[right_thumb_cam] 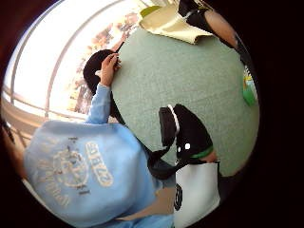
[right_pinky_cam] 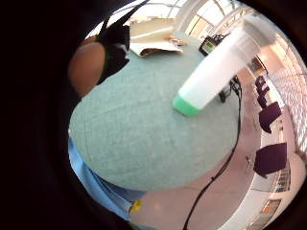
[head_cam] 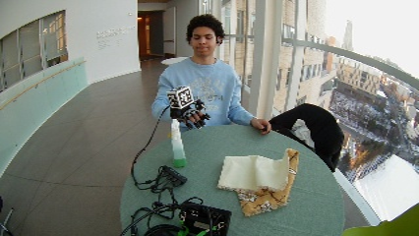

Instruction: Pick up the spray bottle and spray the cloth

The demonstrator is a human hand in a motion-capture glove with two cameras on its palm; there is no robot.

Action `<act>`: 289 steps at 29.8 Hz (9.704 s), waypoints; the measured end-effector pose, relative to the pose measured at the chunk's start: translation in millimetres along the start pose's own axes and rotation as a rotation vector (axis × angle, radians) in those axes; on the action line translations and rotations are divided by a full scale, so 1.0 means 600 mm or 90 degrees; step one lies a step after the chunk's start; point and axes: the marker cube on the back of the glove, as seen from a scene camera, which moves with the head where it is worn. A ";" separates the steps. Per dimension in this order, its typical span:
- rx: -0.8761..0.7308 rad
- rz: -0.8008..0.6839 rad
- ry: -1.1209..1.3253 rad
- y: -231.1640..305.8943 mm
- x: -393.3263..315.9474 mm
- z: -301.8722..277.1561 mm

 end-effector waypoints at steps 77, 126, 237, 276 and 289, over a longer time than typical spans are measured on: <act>0.318 0.292 -0.500 -0.213 0.196 -0.023; -0.282 0.317 -0.329 -0.496 0.085 -0.001; -0.042 -0.107 -0.700 -0.511 -0.383 0.233; 0.051 -0.033 -0.152 -0.064 0.030 0.053; 0.049 -0.034 -0.148 -0.041 0.038 0.071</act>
